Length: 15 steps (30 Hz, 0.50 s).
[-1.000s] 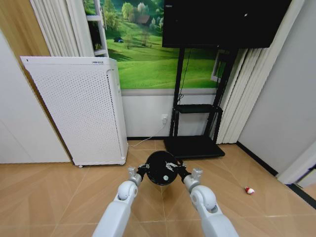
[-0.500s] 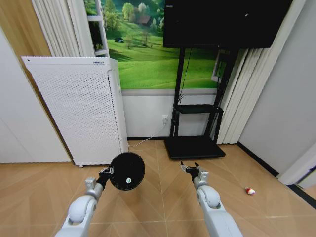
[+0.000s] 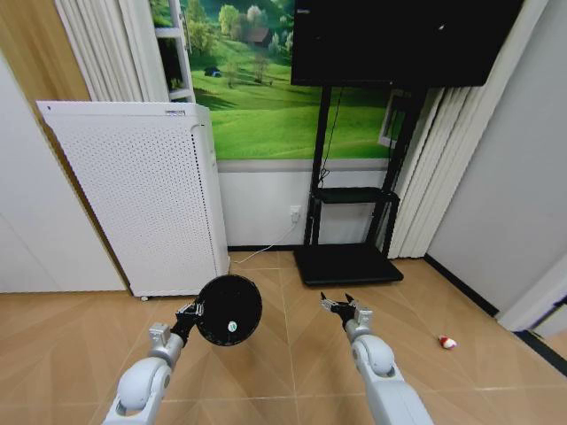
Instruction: Pick up the trash bin and place the garbage on the floor into it.
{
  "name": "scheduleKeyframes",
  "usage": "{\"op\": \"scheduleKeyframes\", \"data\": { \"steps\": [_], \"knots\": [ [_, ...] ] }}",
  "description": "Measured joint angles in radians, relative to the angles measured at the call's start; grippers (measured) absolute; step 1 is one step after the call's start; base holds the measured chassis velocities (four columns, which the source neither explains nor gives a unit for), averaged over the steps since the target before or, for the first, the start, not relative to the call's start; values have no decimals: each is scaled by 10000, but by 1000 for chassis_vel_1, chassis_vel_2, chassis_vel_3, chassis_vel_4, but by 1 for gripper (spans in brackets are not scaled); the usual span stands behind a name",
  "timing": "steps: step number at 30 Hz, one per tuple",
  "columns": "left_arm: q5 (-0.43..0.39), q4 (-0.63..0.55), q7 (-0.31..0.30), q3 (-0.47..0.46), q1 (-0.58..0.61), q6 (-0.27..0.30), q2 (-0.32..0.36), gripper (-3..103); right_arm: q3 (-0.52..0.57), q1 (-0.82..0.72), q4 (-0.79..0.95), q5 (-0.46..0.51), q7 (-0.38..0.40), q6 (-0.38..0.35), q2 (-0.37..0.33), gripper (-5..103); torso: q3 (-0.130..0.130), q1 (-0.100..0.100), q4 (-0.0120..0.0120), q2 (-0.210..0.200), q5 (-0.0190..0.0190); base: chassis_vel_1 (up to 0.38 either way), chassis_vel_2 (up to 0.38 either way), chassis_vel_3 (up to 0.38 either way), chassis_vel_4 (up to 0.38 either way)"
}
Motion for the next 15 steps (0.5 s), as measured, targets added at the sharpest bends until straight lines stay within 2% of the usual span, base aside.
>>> {"op": "scheduleKeyframes", "data": {
  "steps": [15],
  "knots": [
    [-13,151,-6,177,-292,49,49,3,-6,185,-403,163,-46,-1,16,100,1,0,0,0,0,-131,-143,138,140]
  ]
}}
